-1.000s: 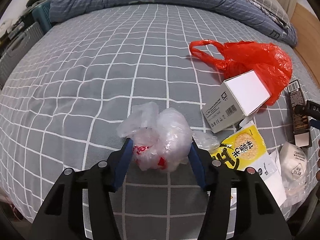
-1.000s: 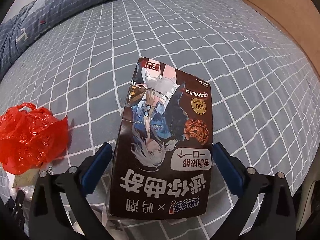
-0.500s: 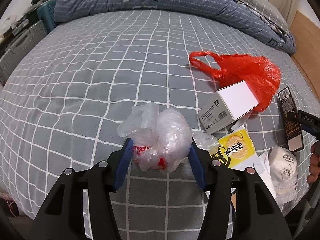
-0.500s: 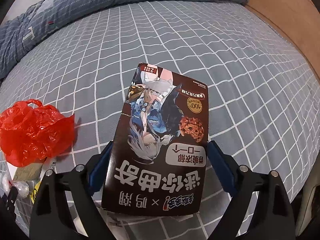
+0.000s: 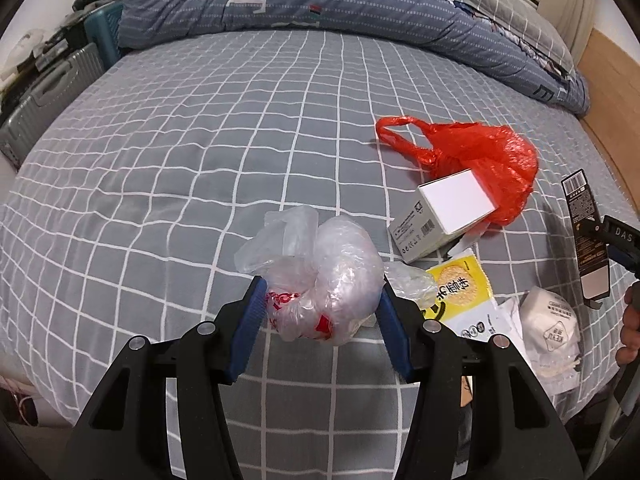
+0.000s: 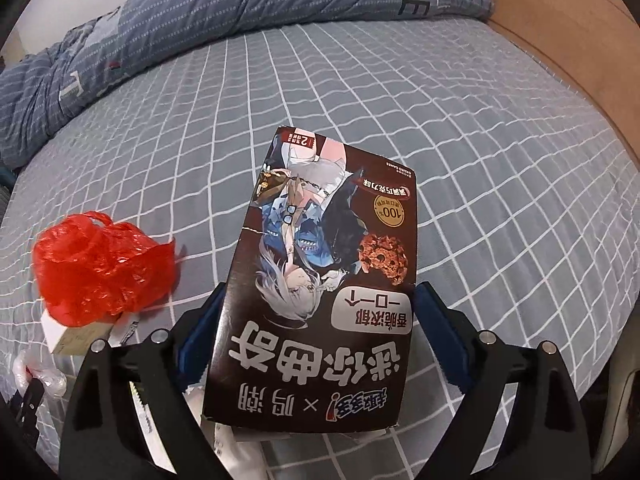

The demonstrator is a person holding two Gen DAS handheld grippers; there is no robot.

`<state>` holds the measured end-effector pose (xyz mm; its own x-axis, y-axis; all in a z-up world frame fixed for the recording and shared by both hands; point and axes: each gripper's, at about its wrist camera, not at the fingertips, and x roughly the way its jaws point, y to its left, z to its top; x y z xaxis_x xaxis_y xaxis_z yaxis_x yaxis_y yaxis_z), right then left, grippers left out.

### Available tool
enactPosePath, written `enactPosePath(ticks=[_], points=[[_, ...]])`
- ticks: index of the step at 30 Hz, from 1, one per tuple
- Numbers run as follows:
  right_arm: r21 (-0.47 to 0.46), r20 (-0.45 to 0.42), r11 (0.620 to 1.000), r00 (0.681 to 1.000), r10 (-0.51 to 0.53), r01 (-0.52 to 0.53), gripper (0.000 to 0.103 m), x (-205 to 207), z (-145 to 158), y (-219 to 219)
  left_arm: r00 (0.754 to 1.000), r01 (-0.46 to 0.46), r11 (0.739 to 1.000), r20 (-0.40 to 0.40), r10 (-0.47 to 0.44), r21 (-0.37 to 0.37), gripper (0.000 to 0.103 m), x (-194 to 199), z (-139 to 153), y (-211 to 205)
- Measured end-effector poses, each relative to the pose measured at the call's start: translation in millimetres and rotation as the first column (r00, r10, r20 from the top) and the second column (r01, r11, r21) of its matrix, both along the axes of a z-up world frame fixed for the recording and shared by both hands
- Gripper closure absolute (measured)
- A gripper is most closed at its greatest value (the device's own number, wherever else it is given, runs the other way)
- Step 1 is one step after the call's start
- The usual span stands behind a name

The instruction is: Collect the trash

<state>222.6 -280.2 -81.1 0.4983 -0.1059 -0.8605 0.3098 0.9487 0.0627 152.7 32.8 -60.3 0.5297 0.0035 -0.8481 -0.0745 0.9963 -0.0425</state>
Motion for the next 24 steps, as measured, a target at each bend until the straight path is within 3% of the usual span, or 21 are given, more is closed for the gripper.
enactPosePath(ticks=[24], points=[[-0.052, 0.067, 0.997, 0.996, 0.058, -0.054, 0.016, -57.7, 66.6, 13.6, 0.999, 0.014, 1.000, 0.052, -0.014, 0.003, 0.050, -46.0, 62.1, -15.0]])
